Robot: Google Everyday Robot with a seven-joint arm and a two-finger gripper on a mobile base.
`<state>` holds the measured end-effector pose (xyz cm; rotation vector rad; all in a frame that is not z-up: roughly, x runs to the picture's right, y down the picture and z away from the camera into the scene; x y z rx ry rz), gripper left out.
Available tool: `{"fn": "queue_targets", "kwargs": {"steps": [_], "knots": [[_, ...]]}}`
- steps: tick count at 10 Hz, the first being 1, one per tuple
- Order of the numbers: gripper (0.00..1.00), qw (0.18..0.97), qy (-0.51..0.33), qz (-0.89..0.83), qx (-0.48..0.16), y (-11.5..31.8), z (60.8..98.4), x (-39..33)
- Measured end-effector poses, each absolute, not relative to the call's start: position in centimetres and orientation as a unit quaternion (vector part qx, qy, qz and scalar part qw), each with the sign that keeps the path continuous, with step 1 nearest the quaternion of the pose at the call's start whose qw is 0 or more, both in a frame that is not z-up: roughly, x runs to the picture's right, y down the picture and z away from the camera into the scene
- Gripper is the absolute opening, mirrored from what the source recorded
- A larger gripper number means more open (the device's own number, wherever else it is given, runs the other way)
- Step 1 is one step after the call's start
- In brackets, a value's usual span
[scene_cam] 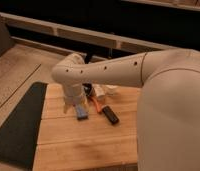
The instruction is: Drag the ceramic bowl in a circle
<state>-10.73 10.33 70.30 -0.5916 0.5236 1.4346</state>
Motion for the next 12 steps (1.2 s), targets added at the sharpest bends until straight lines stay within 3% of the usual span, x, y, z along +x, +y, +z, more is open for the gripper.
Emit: {"fn": "queue_targets", "kwargs": {"steps": [12], "knots": [[0.65, 0.698, 0.223, 0.637, -0.240, 9.1, 70.4, -10.2]]}}
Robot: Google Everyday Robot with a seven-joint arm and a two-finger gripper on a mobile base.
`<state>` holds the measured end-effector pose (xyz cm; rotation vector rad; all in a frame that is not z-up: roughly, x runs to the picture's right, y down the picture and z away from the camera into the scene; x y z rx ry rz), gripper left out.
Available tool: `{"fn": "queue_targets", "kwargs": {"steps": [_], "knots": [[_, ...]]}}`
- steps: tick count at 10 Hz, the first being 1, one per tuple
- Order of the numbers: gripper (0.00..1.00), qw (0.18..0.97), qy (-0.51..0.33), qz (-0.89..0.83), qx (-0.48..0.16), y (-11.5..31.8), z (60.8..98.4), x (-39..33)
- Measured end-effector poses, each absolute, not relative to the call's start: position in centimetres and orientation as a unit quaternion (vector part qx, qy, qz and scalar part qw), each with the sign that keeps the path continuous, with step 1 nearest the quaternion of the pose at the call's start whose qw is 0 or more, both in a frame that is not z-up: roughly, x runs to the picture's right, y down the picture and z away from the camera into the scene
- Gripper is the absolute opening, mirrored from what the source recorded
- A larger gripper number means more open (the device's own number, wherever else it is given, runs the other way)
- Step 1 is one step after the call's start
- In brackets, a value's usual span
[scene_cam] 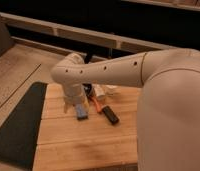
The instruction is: Drag the ceramic bowl in a circle
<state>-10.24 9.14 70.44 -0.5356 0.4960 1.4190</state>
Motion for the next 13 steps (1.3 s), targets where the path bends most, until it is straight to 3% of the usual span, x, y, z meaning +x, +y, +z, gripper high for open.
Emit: {"fn": "queue_targets", "kwargs": {"steps": [2, 4, 6, 10, 13], "knots": [[0.65, 0.730, 0.188, 0.632, -0.180, 5.2, 71.0, -9.2], [0.65, 0.786, 0.110, 0.600, -0.106, -1.7, 70.9, -9.9], [0.65, 0.810, 0.057, 0.578, -0.072, -5.5, 70.3, -11.3], [0.65, 0.813, 0.044, 0.577, -0.067, -6.4, 70.2, -11.5], [0.65, 0.770, 0.019, 0.632, -0.084, -7.9, 73.2, -9.3]]}}
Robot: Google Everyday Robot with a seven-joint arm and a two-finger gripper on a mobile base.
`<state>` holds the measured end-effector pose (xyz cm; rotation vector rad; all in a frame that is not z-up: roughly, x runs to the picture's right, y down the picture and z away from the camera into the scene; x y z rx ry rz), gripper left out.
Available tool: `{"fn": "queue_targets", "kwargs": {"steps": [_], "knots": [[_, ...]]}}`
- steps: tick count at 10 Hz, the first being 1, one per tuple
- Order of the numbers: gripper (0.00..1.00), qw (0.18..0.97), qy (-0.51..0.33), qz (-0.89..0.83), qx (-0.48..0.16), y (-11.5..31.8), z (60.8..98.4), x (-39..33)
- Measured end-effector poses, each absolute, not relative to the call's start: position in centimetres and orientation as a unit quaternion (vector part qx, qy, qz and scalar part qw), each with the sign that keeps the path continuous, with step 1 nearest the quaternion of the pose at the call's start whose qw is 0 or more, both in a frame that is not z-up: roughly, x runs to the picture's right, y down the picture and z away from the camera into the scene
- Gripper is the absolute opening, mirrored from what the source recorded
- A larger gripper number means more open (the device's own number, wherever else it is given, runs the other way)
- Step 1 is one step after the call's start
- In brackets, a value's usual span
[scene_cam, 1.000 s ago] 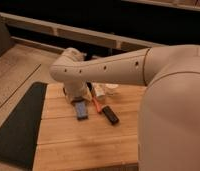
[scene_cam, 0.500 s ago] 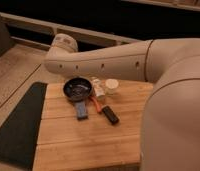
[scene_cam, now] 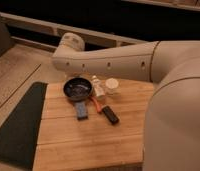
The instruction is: Drag the ceramic bowl in a circle
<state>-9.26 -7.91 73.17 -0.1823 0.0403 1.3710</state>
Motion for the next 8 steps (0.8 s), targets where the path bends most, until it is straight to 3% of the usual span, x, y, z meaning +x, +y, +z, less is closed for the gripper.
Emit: {"fn": "queue_targets", "kwargs": {"steps": [4, 8], "knots": [[0.65, 0.697, 0.030, 0.703, -0.137, -7.3, 82.1, -3.7], [0.65, 0.707, 0.120, 0.656, -0.236, -0.5, 85.0, -4.4]]}}
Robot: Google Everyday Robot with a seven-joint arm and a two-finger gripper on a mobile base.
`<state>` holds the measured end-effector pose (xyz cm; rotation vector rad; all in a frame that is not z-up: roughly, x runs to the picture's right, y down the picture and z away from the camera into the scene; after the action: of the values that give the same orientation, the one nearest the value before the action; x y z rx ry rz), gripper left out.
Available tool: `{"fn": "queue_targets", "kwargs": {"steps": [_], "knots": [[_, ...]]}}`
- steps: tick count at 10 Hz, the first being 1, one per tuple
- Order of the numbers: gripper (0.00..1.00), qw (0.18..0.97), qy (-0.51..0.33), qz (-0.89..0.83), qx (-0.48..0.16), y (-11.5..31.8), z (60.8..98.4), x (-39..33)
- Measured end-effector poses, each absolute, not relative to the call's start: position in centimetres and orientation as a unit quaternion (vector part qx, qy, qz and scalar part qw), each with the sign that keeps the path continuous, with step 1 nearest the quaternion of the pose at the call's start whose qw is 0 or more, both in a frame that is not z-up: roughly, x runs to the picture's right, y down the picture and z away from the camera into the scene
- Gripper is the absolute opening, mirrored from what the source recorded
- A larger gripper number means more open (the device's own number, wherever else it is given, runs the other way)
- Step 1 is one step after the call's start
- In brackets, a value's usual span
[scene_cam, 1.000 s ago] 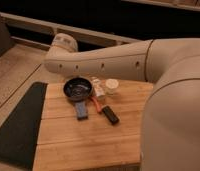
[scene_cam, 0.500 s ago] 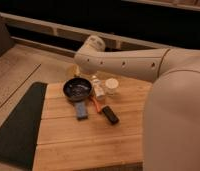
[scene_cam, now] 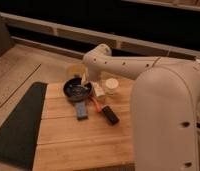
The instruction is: Drag the ceramic bowl in a circle
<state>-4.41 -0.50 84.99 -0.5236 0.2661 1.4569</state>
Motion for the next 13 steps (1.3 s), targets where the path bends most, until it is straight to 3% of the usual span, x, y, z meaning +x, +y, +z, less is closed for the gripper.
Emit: {"fn": "queue_targets", "kwargs": {"steps": [5, 13], "knots": [[0.65, 0.713, 0.133, 0.641, -0.251, 0.5, 85.3, -4.6], [0.65, 0.701, 0.143, 0.638, -0.284, 1.4, 92.5, -7.5]]}}
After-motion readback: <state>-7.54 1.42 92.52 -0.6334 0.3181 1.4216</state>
